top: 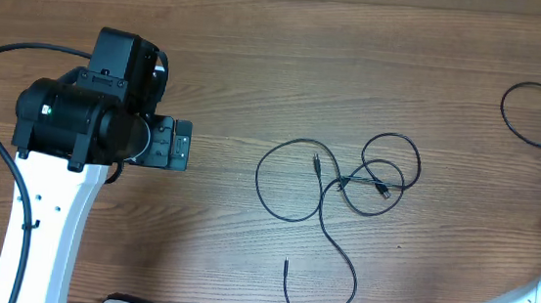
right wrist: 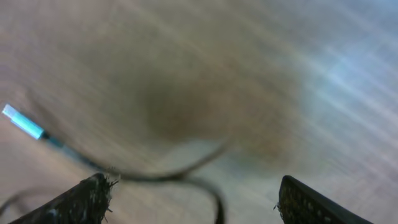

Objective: Untangle cables

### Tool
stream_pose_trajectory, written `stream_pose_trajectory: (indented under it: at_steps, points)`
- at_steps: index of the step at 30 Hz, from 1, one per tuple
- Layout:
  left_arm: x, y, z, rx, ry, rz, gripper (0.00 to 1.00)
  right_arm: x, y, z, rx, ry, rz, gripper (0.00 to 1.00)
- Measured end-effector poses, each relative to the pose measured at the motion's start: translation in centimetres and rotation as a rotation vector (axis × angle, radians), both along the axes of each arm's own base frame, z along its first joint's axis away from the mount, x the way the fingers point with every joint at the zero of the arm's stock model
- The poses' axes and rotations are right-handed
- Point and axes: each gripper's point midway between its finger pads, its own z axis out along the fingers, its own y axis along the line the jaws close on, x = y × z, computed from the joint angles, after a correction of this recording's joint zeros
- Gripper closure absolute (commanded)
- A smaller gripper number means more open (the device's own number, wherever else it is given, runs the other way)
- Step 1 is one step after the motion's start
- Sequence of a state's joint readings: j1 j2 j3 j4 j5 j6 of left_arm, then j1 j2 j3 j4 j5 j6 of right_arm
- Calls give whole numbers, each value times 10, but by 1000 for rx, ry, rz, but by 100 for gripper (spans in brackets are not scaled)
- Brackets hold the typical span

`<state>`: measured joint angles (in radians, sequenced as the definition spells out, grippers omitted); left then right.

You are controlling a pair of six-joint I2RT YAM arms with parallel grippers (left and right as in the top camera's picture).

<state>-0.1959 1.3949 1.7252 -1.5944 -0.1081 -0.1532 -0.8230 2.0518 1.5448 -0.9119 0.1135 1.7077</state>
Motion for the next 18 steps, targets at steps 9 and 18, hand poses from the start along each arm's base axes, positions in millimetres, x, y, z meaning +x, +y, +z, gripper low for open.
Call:
stream_pose_trajectory:
  at_steps: [9, 18]
  points:
    - [5, -3, 2, -16, -20, -4, 0, 34, -1, 14, 28, -162, 46, 96]
    - [5, -4, 1, -22, -19, -6, 1, 71, -29, 33, -166, -240, 229, 96]
